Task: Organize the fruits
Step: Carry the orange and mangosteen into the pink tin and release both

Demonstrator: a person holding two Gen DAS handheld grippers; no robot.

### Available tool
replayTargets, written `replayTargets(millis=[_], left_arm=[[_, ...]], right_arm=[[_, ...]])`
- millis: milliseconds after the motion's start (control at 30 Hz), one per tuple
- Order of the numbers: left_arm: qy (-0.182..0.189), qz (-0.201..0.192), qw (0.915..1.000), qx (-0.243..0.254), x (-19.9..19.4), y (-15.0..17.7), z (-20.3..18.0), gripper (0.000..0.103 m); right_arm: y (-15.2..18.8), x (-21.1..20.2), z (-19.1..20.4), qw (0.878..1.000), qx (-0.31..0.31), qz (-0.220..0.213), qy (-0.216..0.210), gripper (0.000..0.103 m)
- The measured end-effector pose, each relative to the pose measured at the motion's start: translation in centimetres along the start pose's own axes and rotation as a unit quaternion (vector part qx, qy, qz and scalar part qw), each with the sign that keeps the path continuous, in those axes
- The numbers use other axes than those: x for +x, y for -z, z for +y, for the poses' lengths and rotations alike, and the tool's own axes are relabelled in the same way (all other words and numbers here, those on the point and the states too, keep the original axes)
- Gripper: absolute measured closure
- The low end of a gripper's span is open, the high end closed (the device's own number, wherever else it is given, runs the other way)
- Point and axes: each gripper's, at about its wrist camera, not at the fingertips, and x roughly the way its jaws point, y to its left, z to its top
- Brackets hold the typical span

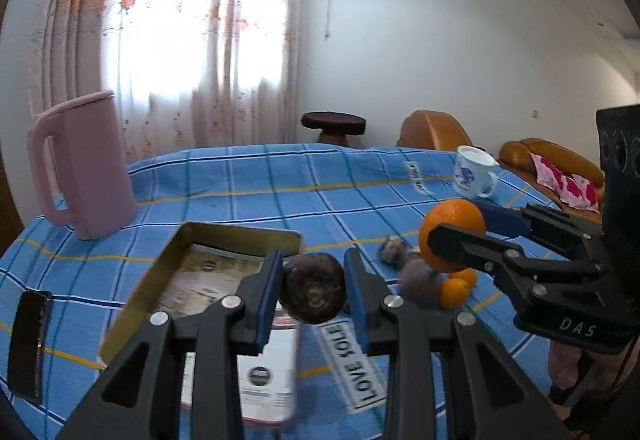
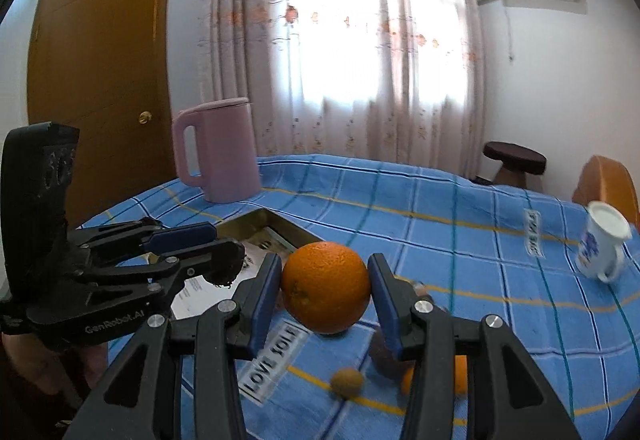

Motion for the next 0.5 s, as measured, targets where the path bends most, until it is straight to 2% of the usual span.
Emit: replayTargets(millis=[500], left_arm=[[-0.049,0.015,0.9982,-0.032,1.3,0.5,6.3,0.07]], right_arm=[[-2.3,6.8,4.5,0.998,-0.033,0.038,-0.047,0.056]])
